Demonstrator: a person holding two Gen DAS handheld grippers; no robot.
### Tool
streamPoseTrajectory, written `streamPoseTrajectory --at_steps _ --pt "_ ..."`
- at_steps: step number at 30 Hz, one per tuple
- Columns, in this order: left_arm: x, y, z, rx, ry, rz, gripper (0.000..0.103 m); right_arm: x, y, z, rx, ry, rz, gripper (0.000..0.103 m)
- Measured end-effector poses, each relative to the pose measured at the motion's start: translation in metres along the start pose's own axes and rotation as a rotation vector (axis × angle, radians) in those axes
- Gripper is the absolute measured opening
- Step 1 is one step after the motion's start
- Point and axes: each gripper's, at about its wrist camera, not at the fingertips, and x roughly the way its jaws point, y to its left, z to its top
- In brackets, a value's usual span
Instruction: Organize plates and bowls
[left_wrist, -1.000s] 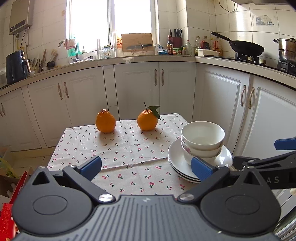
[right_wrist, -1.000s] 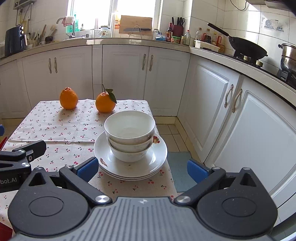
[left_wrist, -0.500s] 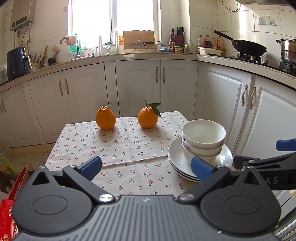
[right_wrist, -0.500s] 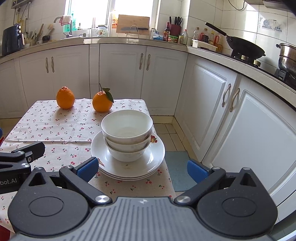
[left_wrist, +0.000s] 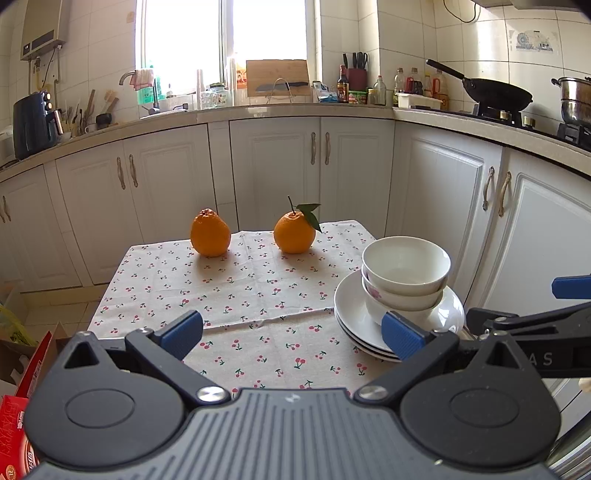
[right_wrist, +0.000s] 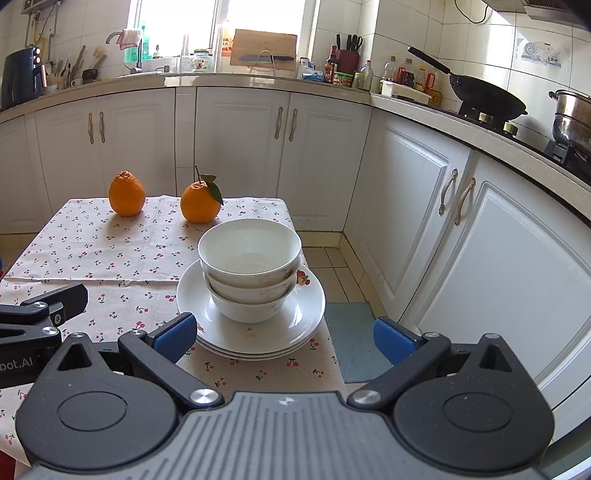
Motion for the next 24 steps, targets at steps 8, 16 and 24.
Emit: streamPoseTrajectory --at_steps 8,16,24 --pt "0.0013 0.0000 -0.0008 0.000 0.005 -0.002 0.102 0.0011 -0.0006 -0.0006 -0.001 -0.001 -0.007 0.103" --pt "0.0017 0.0003 -0.0006 -0.001 0.007 -0.002 0.102 0.0016 -0.0007 -0.0006 -0.003 -0.001 -0.010 0.103" --pt "0.0028 -0.0002 -0.0004 -0.001 0.012 -0.003 0.102 0.0022 -0.0010 -0.0005 -0.004 0.002 -0.010 0.103"
